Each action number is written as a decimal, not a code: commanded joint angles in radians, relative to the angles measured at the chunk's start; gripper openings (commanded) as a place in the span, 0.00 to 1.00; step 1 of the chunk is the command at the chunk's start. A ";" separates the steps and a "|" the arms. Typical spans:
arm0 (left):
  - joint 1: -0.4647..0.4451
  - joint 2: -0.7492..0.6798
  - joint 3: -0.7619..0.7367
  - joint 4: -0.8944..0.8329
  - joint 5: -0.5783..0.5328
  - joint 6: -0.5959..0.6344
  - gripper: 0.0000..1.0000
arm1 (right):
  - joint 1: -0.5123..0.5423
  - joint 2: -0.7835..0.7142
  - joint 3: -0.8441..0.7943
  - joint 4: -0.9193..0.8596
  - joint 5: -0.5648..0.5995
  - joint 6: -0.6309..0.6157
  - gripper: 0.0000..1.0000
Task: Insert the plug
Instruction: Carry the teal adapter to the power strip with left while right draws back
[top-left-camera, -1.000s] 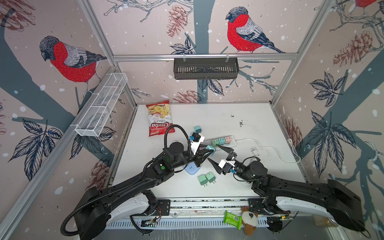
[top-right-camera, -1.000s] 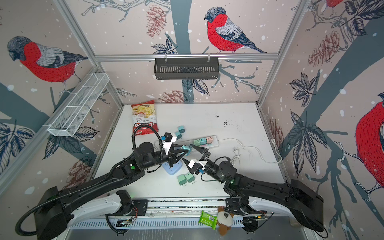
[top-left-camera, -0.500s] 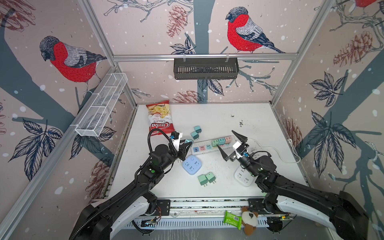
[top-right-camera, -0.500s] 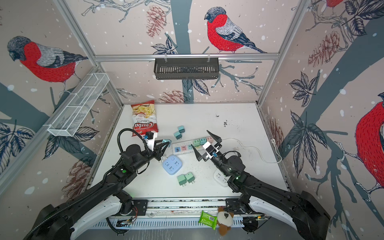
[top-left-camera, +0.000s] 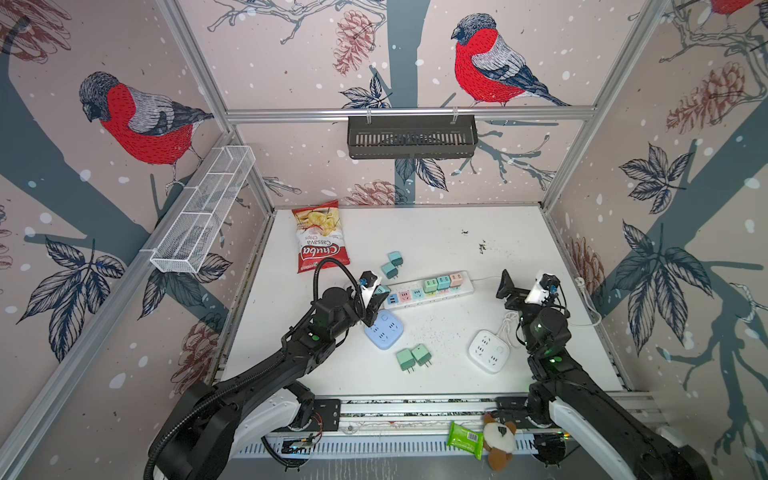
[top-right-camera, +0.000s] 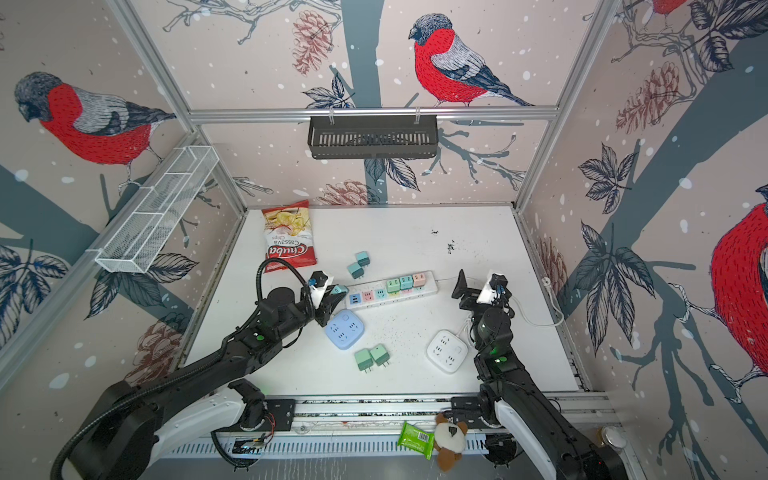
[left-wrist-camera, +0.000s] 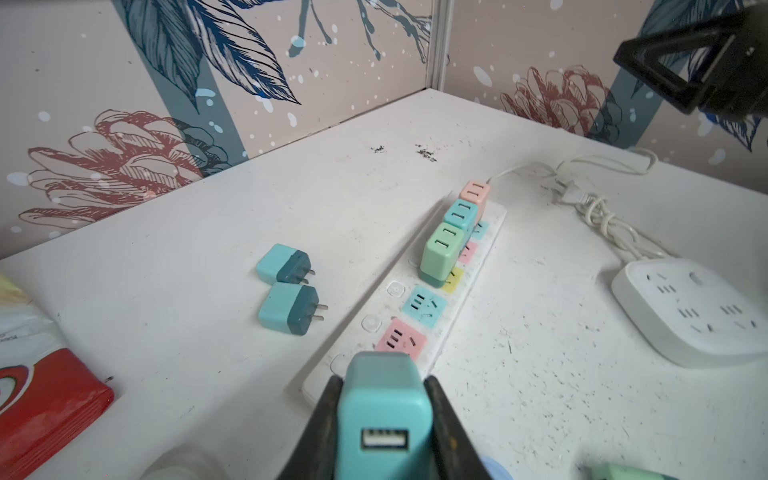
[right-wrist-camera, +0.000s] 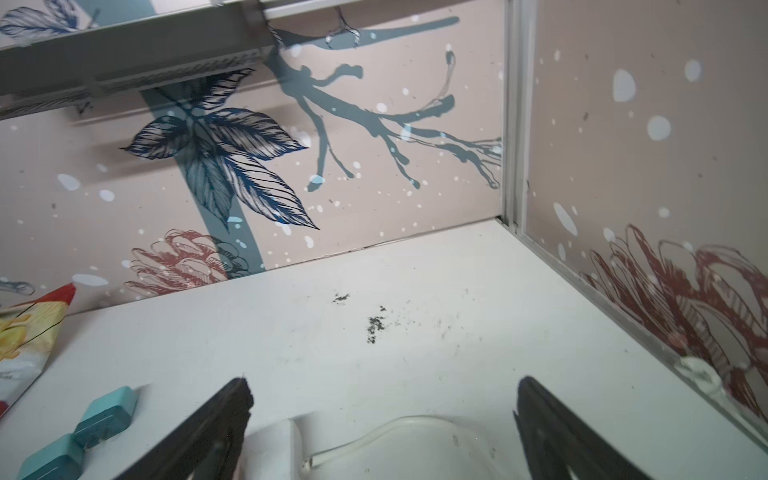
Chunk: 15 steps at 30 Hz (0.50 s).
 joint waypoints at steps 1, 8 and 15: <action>-0.025 0.025 0.023 0.014 -0.018 0.099 0.00 | -0.062 0.041 -0.016 0.082 -0.093 0.117 1.00; -0.026 0.109 0.062 0.045 0.062 0.114 0.00 | -0.103 0.072 -0.052 0.176 -0.185 0.139 1.00; -0.026 0.262 0.202 -0.107 0.050 0.196 0.00 | -0.100 0.100 -0.087 0.251 -0.224 0.163 1.00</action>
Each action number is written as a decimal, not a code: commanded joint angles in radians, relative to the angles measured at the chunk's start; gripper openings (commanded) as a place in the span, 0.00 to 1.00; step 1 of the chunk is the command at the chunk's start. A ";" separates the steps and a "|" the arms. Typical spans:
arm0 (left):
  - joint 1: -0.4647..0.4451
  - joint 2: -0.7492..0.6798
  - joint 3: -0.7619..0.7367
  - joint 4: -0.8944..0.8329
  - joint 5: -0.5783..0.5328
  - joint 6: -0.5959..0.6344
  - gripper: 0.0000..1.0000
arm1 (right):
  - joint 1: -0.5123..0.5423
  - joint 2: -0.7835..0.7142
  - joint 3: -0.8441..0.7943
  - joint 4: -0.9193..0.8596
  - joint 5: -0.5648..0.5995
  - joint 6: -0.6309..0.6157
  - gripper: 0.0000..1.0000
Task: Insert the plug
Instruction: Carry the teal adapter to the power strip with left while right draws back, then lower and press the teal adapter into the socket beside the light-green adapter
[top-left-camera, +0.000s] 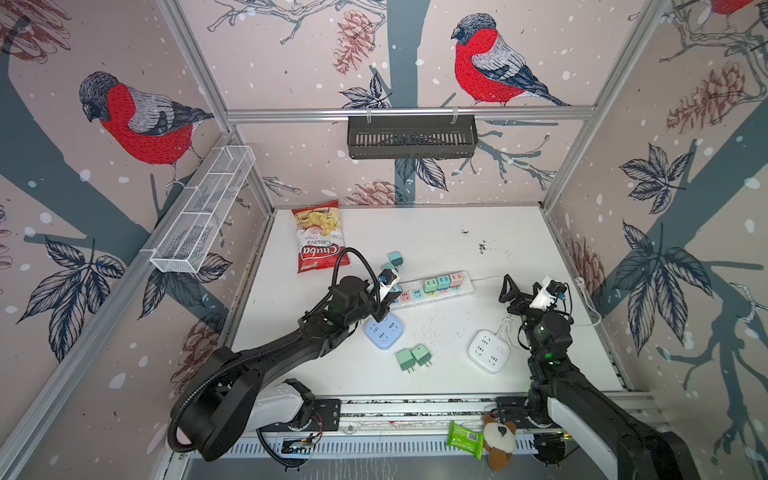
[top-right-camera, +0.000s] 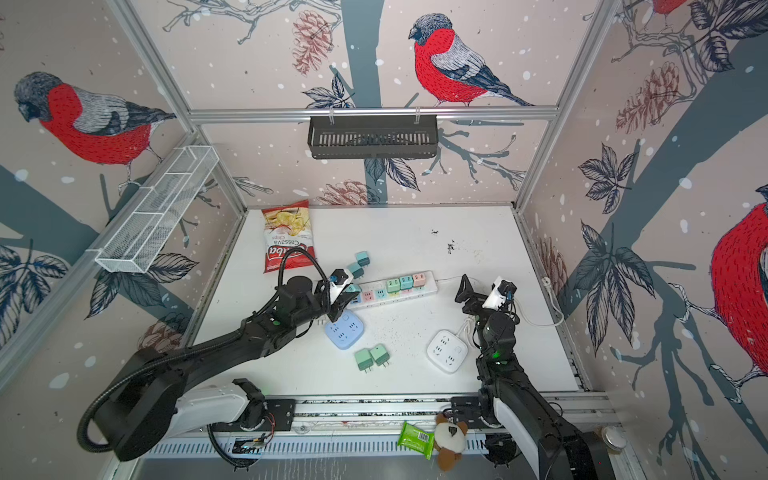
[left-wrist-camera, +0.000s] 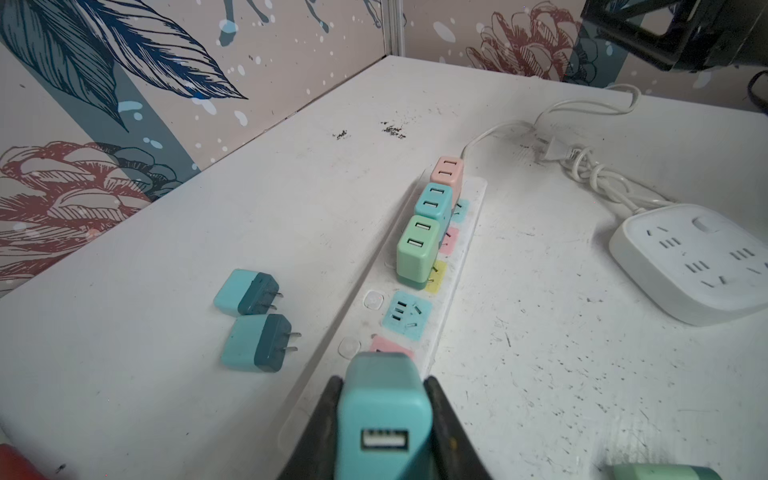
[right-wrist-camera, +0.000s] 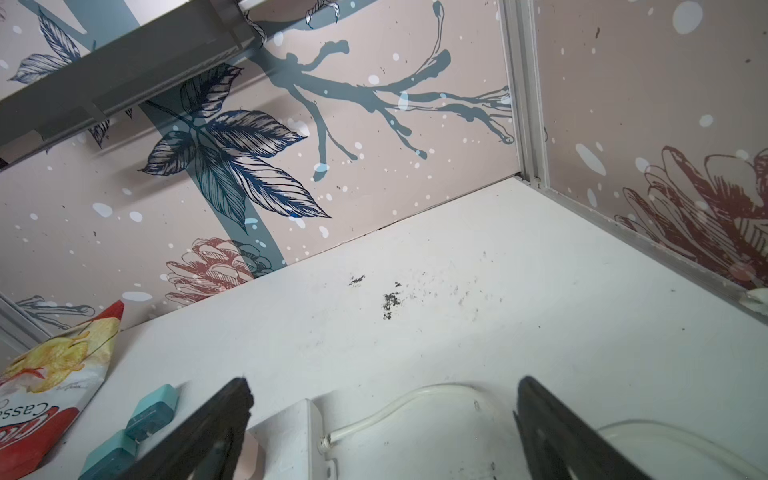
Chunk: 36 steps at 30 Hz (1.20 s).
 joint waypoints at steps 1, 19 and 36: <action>0.001 0.061 0.063 -0.090 0.003 0.073 0.00 | 0.008 0.036 0.001 0.078 -0.062 0.007 1.00; 0.022 0.293 0.378 -0.394 0.052 0.223 0.00 | 0.016 0.091 0.030 0.074 -0.039 0.011 1.00; -0.014 0.453 0.587 -0.543 0.074 0.316 0.00 | 0.029 0.091 0.030 0.072 -0.033 0.002 1.00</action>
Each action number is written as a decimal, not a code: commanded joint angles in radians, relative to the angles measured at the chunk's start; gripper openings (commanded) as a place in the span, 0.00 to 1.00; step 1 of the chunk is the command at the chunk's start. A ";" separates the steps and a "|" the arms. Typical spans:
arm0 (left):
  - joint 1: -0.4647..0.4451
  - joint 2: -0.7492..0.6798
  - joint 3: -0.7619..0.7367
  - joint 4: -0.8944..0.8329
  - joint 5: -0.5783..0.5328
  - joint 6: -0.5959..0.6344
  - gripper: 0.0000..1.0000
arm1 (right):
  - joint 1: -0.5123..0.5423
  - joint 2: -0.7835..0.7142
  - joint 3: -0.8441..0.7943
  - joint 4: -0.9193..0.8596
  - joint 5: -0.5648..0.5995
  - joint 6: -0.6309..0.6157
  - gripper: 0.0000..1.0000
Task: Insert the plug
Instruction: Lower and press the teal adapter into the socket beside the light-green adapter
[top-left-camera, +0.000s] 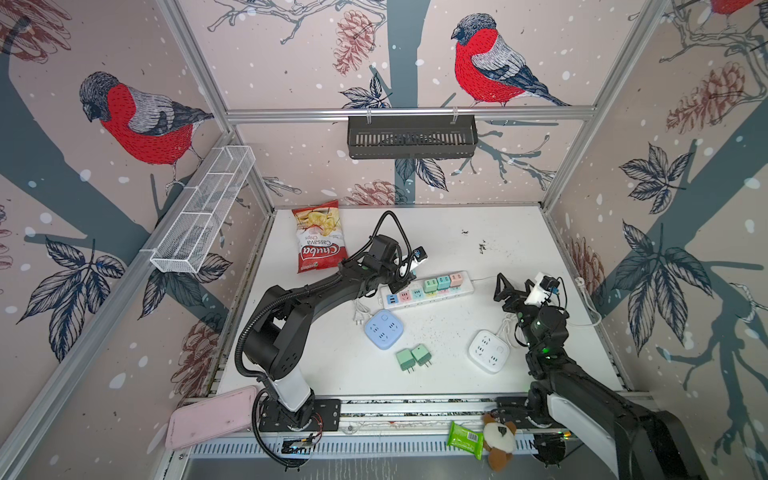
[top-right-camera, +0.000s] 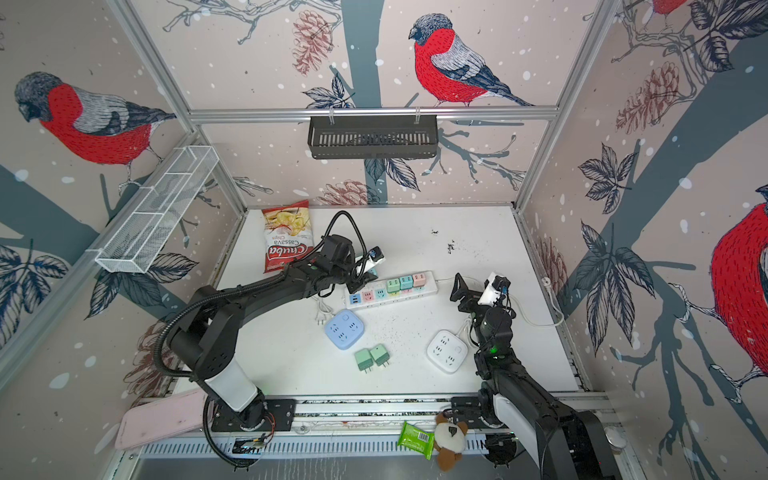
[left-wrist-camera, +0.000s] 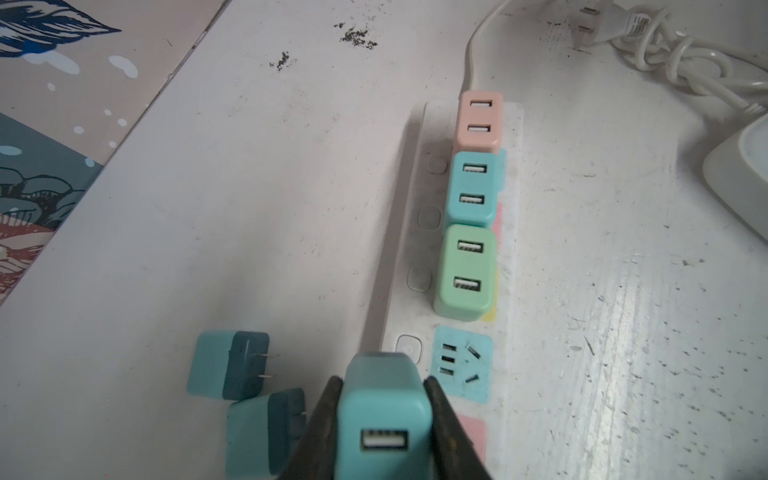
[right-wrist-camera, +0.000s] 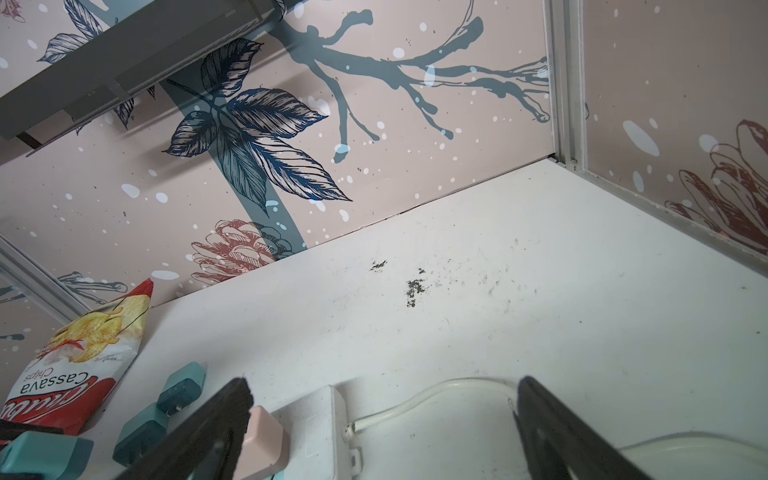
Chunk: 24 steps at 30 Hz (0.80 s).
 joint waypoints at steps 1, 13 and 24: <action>-0.017 0.008 0.009 -0.051 0.029 0.043 0.00 | 0.004 -0.006 0.001 0.041 0.016 0.001 1.00; -0.023 0.069 0.078 -0.105 0.092 0.050 0.00 | 0.014 -0.002 0.004 0.038 0.024 -0.003 1.00; -0.030 0.159 0.157 -0.188 0.092 0.048 0.00 | 0.018 -0.001 0.005 0.035 0.027 -0.008 1.00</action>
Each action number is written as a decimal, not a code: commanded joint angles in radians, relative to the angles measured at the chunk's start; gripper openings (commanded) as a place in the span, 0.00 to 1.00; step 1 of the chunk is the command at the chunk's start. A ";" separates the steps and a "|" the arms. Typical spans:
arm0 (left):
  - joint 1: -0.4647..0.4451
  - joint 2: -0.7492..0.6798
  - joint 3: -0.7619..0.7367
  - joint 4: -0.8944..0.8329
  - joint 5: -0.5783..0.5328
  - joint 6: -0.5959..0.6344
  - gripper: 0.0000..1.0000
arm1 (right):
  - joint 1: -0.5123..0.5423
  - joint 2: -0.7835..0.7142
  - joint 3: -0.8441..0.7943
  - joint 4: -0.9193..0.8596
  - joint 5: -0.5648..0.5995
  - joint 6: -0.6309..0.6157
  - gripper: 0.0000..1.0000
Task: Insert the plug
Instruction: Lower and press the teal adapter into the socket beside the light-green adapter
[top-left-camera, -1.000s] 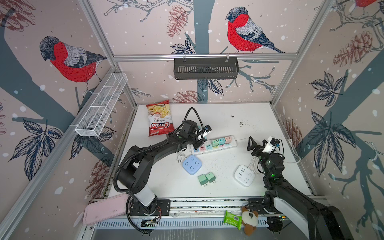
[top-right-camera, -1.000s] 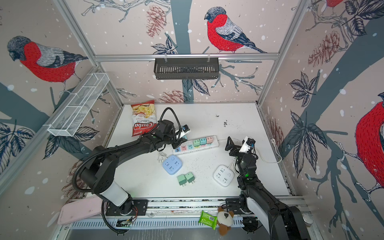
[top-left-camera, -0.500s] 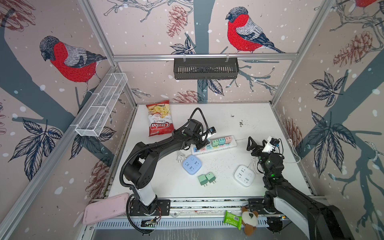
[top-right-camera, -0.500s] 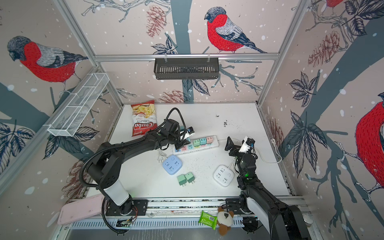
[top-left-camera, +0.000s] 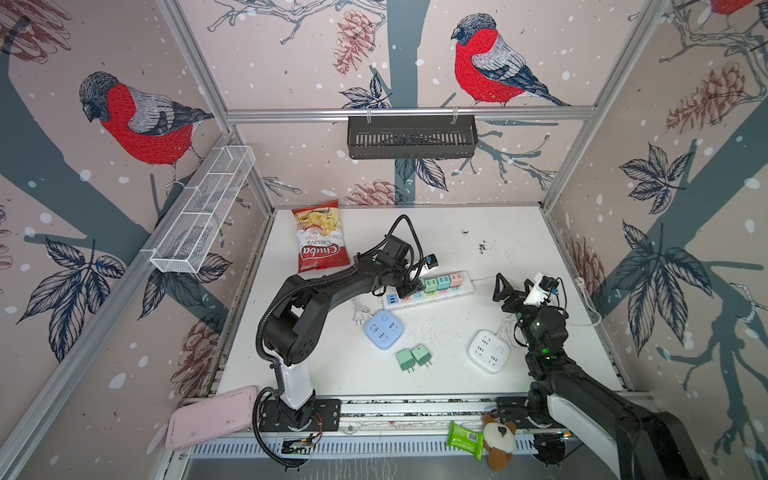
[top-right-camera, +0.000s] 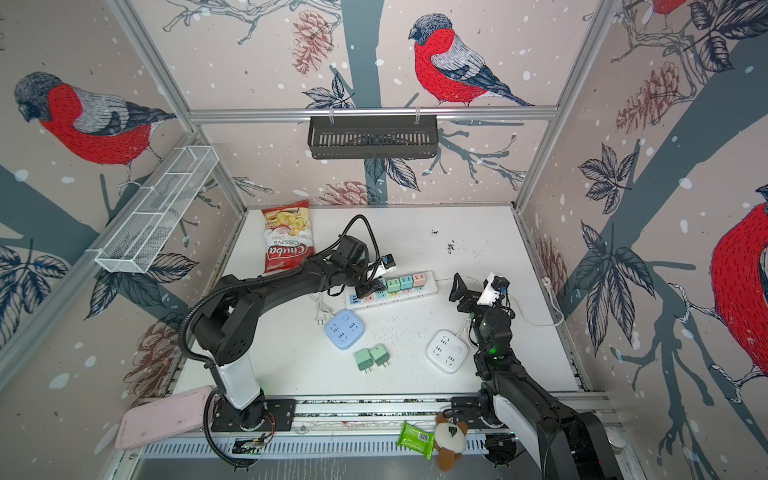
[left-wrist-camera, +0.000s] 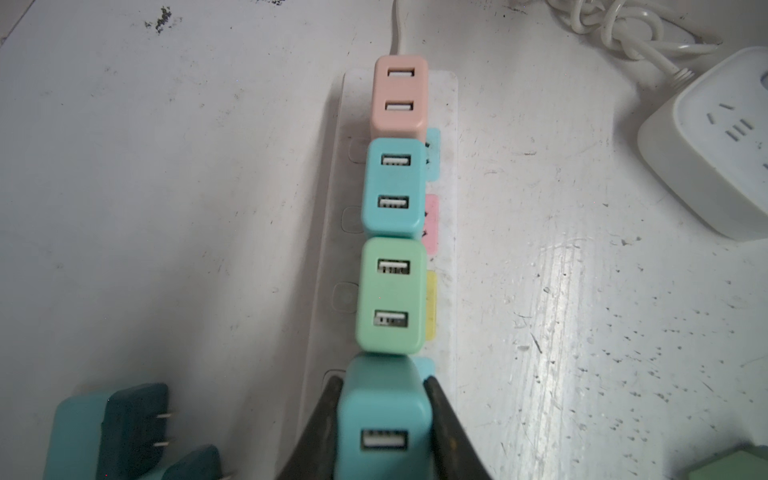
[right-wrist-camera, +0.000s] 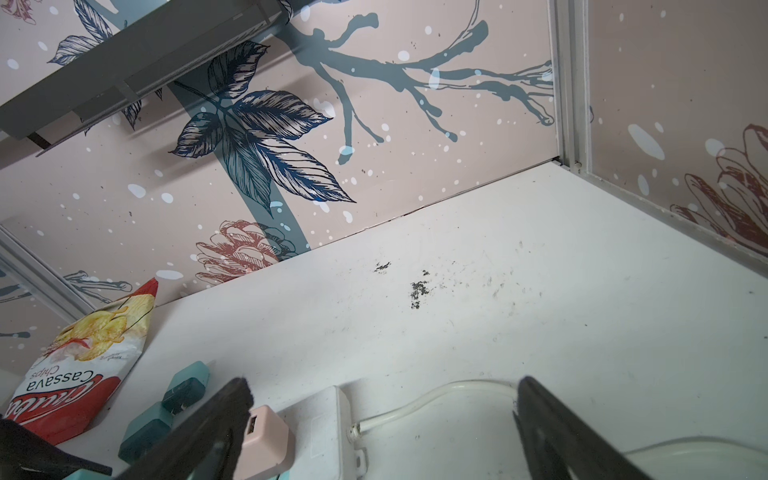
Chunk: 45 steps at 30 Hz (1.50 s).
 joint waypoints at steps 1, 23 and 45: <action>-0.002 0.024 0.024 -0.047 0.005 0.011 0.00 | 0.003 0.005 0.007 0.034 0.010 -0.006 1.00; -0.002 0.019 0.042 -0.103 0.030 0.005 0.00 | 0.012 -0.005 0.002 0.034 0.020 -0.011 1.00; 0.010 0.120 0.031 -0.080 0.030 -0.013 0.00 | 0.020 -0.015 -0.003 0.037 0.028 -0.015 1.00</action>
